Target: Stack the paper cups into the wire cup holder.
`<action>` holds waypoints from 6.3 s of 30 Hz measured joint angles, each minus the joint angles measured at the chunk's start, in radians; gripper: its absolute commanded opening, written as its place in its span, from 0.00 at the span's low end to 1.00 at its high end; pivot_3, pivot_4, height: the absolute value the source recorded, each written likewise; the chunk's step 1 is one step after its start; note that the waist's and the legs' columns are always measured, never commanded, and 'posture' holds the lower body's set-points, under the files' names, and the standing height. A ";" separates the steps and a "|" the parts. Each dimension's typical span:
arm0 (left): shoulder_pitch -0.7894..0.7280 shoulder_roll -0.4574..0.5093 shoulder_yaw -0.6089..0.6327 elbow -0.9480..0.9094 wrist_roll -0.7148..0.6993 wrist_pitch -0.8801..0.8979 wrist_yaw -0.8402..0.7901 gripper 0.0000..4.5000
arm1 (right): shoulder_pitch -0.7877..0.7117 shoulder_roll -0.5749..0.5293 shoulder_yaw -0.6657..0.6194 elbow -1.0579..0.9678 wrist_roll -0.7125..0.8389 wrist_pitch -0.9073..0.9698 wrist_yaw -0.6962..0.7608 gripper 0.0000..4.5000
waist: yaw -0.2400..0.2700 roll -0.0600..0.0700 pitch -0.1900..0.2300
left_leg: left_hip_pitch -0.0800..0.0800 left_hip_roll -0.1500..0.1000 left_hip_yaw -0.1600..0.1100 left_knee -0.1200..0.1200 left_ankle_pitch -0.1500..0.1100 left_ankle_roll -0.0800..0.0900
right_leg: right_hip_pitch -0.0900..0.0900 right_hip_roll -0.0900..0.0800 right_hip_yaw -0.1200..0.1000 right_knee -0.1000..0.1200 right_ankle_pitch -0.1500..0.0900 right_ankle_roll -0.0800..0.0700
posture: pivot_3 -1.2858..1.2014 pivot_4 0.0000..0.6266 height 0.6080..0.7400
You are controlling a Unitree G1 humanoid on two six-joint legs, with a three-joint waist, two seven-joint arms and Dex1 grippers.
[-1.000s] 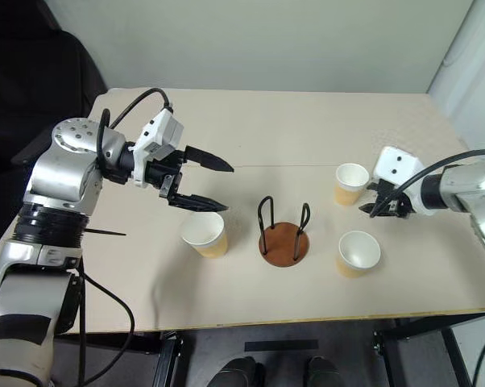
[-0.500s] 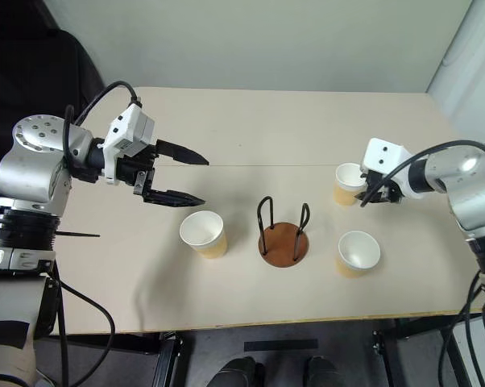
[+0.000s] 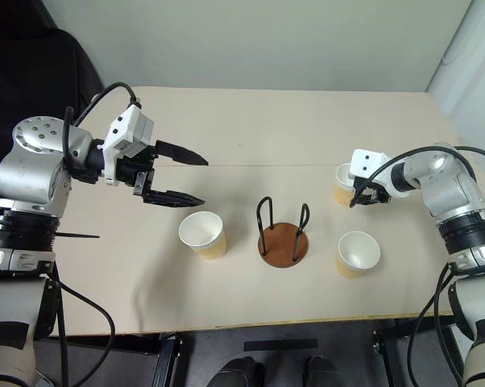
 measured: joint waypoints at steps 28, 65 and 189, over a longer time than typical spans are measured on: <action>0.000 -0.029 -0.005 0.016 0.023 -0.014 -0.007 1.00 | -0.027 -0.123 -0.067 -0.572 0.077 0.294 0.309 0.01 | -0.003 0.001 0.000 | -0.001 0.000 0.000 -0.001 0.000 -0.001 | 0.000 0.000 0.000 -0.001 0.000 -0.001 | 0.52 0.24 1.00; -0.035 -0.086 -0.021 0.089 0.063 -0.065 -0.016 1.00 | -0.165 -0.055 0.139 -0.847 0.112 0.263 0.422 0.01 | -0.005 0.001 0.000 | -0.001 0.000 -0.002 -0.001 0.000 0.000 | -0.002 0.000 -0.001 -0.002 -0.001 -0.002 | 0.52 0.24 1.00; -0.108 -0.097 -0.161 0.214 0.020 -0.157 -0.022 1.00 | -0.213 -0.033 0.117 -0.841 0.198 0.456 0.340 0.01 | -0.007 0.000 0.000 | -0.002 -0.001 -0.001 0.000 0.000 0.000 | -0.003 -0.001 -0.001 -0.001 -0.002 -0.001 | 0.52 0.24 1.00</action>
